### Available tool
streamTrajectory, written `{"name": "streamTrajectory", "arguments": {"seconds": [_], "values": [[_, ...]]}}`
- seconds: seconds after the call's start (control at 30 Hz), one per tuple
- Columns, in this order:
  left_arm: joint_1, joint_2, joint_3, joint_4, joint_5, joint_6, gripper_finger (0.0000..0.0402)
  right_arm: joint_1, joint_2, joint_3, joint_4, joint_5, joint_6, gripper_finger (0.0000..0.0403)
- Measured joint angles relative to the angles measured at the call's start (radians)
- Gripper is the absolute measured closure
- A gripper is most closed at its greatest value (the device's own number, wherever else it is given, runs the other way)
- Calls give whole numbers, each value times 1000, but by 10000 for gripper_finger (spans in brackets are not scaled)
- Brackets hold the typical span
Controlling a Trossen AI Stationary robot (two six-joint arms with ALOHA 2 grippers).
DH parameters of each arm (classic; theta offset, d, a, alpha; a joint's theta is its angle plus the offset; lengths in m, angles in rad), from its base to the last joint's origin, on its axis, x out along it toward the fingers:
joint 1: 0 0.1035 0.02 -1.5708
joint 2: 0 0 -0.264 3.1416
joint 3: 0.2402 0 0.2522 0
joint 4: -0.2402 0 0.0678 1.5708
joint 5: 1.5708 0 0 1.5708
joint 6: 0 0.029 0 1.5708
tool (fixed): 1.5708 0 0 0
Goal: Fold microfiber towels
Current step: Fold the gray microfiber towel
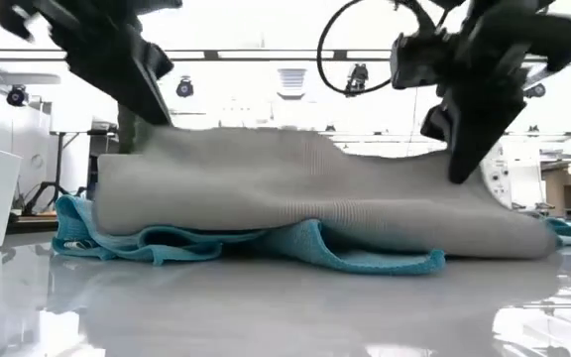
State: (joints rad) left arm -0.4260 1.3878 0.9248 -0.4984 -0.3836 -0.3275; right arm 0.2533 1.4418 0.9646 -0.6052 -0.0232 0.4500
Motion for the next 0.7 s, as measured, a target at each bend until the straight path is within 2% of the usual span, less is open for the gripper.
{"name": "streamTrajectory", "arguments": {"seconds": [0.13,0.37,0.7], "values": [[72,4,-22,-7,-1,23,402,-55,0,5,-41,51,-2,394],[156,4,-62,-5,-19,25,402,-111,0,5,-40,51,-5,394],[194,5,-67,32,-68,77,402,-149,0,5,-40,53,-5,394]]}}
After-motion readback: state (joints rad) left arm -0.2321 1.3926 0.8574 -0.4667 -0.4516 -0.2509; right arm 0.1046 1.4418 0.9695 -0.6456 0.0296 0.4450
